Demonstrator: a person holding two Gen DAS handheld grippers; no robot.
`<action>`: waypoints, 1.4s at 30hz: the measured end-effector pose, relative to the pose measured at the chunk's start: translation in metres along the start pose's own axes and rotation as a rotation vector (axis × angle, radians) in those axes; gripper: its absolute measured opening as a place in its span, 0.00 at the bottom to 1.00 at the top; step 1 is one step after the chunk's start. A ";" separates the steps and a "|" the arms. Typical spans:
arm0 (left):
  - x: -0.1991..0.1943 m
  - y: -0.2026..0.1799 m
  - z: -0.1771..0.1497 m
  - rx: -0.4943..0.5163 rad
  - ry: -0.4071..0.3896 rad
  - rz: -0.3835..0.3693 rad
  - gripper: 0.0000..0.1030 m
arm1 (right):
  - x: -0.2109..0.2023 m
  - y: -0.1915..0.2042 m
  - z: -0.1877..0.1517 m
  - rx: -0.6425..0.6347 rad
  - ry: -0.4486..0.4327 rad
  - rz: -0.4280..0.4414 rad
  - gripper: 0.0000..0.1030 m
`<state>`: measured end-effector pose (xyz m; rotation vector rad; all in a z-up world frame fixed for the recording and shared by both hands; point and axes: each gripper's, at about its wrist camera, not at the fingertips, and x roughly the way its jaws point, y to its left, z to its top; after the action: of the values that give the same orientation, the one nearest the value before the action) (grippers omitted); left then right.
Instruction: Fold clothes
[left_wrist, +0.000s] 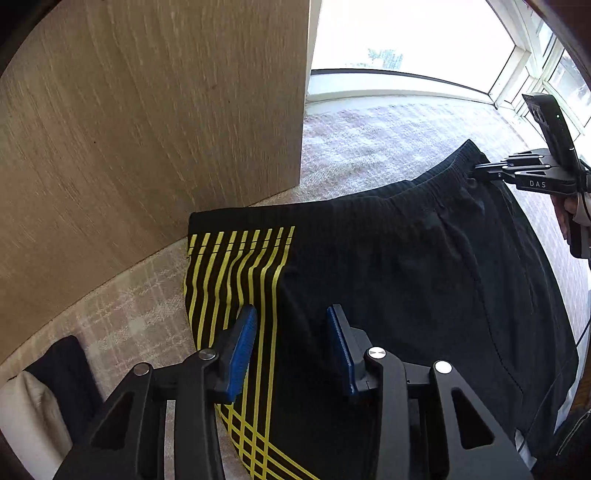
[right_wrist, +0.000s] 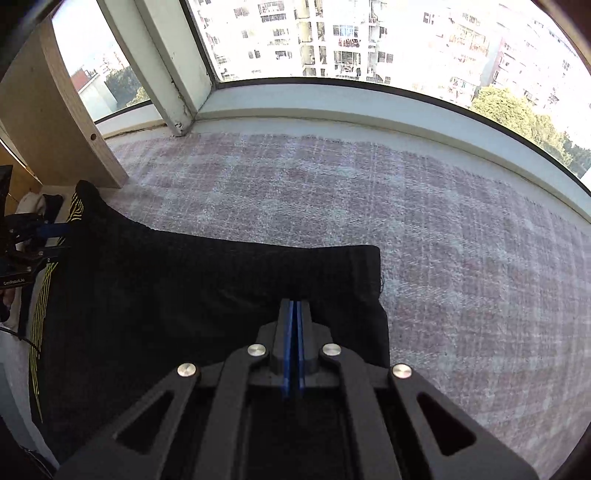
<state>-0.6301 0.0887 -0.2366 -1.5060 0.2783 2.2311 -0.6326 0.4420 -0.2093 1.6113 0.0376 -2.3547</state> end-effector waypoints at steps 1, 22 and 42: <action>-0.005 0.000 0.000 -0.005 -0.016 0.006 0.36 | -0.001 -0.002 0.002 0.020 0.015 0.024 0.01; -0.090 -0.020 -0.056 0.023 -0.096 0.047 0.37 | -0.040 0.077 -0.035 -0.087 -0.048 0.022 0.00; -0.108 -0.116 -0.251 -0.054 0.034 -0.050 0.38 | -0.094 0.076 -0.250 0.071 0.072 -0.088 0.00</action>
<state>-0.3346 0.0666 -0.2266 -1.5621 0.1899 2.1921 -0.3551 0.4348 -0.2058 1.7617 0.0409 -2.3876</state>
